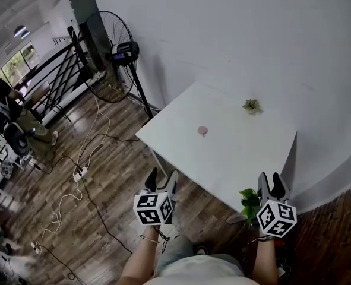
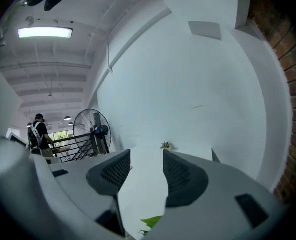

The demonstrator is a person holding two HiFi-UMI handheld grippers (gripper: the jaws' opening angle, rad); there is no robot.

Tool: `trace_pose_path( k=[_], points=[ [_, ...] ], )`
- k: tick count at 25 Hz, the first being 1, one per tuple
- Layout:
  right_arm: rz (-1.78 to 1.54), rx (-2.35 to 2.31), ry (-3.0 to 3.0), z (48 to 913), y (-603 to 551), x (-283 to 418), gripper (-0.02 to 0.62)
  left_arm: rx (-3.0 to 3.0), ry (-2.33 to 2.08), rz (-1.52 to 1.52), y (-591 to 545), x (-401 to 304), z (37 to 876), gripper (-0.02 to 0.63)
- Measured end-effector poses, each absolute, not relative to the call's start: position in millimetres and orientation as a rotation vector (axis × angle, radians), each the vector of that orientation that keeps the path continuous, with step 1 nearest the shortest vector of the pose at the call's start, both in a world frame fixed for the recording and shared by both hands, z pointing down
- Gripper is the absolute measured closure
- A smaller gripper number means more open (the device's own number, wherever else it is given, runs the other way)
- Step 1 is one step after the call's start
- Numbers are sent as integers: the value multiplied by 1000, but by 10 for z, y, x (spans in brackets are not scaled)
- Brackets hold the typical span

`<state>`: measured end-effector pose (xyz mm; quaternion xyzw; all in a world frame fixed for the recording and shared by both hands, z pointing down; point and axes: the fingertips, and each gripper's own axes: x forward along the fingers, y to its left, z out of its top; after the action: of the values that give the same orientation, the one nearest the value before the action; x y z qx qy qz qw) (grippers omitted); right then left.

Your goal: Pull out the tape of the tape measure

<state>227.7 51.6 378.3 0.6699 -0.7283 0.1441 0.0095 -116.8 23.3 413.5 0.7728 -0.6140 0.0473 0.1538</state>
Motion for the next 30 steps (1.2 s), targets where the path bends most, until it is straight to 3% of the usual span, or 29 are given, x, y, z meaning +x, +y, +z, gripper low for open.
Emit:
trace_pose_path(
  k=[30],
  points=[
    [345,2409,-1946,3490,-1102,1274,385,2400,-1455,78,-2460,-2172,4090,342]
  ],
)
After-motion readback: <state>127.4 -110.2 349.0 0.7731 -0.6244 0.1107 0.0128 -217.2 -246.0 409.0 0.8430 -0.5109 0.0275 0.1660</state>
